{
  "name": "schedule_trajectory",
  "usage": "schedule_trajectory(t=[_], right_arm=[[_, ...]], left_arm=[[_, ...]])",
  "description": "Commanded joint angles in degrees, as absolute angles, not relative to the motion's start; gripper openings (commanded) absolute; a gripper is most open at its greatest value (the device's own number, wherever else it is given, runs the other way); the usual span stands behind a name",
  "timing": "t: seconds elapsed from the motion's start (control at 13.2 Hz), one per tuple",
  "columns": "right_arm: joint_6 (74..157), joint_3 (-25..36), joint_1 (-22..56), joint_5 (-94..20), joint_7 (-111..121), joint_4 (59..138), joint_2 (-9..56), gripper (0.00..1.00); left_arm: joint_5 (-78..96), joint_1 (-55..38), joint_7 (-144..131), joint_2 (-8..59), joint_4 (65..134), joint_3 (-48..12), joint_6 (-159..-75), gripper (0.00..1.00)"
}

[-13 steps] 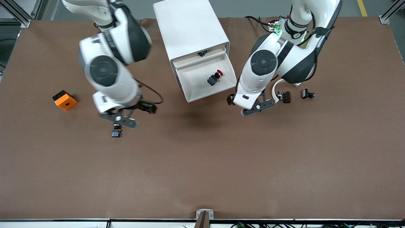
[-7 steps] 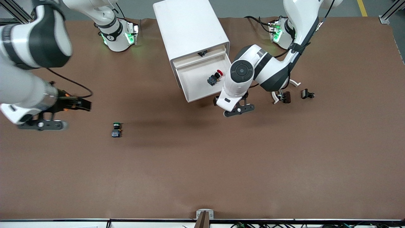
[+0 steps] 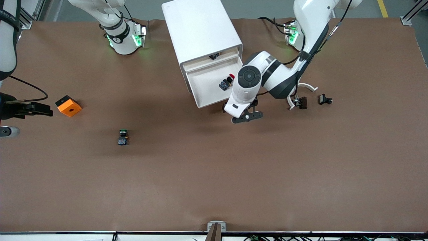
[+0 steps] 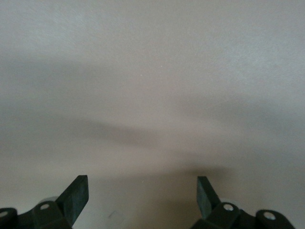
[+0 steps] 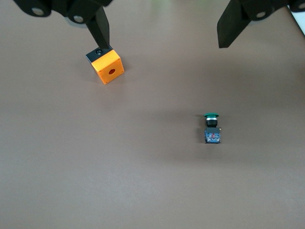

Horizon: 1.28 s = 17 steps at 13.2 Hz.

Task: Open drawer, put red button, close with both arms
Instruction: 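Push the drawer closed with the left gripper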

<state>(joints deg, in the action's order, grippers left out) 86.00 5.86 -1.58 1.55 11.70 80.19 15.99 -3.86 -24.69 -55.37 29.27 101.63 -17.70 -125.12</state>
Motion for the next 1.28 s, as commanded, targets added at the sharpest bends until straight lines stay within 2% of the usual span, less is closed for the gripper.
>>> schedule_trajectory(t=[0.0, 0.3, 0.53, 0.98, 1.21], right_arm=[[85.69, 4.39, -2.11, 2.37, 11.16, 78.23, 15.82, 1.00], [85.43, 4.48, -2.02, 2.72, 11.16, 75.16, 15.65, 1.00], [78.95, 4.31, -1.67, 2.55, 9.24, 72.35, 15.56, 1.00], [74.98, 4.22, -2.02, 1.41, 7.82, 70.84, 12.41, 1.00], [74.01, 4.39, -2.11, 1.41, 7.91, 71.63, 10.73, 1.00]], left_arm=[[-4.57, -24.87, -56.69, 30.85, 102.04, -18.10, -126.65, 1.00], [-4.13, -23.99, -56.87, 27.96, 106.68, -21.62, -126.56, 1.00], [-3.34, -23.99, -58.35, 26.11, 110.56, -24.69, -126.65, 1.00], [-3.34, -24.70, -66.70, 26.54, 112.41, -31.81, -126.65, 1.00], [-3.34, -25.66, -69.60, 26.89, 112.41, -33.22, -126.65, 1.00]])
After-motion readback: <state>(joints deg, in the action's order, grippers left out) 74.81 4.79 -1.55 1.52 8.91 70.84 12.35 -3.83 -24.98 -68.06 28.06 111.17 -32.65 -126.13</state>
